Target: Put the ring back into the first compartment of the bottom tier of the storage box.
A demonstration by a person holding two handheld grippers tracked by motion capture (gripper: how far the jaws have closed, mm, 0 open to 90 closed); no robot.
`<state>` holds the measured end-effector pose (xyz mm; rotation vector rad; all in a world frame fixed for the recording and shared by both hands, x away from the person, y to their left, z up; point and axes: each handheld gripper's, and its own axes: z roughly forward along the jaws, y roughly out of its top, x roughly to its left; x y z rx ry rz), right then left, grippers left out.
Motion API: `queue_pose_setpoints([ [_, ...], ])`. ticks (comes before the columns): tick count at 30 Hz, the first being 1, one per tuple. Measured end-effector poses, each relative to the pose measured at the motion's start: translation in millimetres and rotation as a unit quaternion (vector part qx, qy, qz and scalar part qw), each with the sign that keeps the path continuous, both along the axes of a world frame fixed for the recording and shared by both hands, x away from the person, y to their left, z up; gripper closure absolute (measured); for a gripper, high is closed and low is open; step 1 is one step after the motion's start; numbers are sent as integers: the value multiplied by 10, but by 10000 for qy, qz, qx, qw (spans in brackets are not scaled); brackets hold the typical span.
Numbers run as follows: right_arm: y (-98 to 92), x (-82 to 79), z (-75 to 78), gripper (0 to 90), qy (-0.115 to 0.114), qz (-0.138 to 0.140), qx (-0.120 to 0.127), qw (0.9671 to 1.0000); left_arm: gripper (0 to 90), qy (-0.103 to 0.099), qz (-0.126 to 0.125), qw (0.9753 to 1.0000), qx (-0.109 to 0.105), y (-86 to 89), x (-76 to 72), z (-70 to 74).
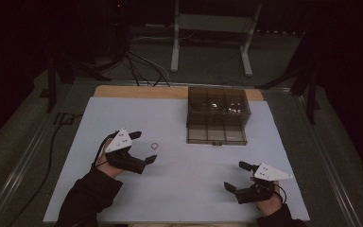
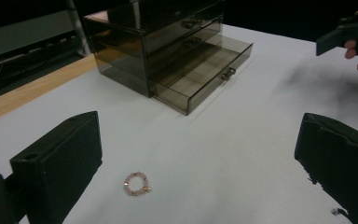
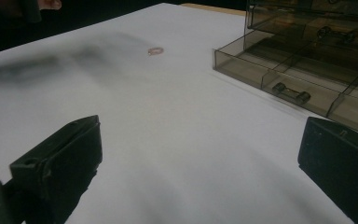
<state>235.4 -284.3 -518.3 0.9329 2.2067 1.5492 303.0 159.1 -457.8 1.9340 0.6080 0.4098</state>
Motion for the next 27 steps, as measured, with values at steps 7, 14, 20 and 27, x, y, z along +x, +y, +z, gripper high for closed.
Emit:
queue_pose_setpoints([
  [7, -1, 0, 2, 0, -4, 1, 7, 10000, 19, 68, 91, 9999, -26, -15, 87, -2],
  [14, 0, -1, 1, 0, 2, 1, 15, 10000, 19, 185, 284, 9994, -55, -35, 183, -38],
  [20, -2, -4, 2, 0, 0, -6, 7, 10000, 22, 293, 479, 9984, -42, -57, 268, -80],
  [27, -1, -6, -1, 0, 9, -6, -1, 10000, 45, 327, 772, 9965, -70, -45, 366, -132],
])
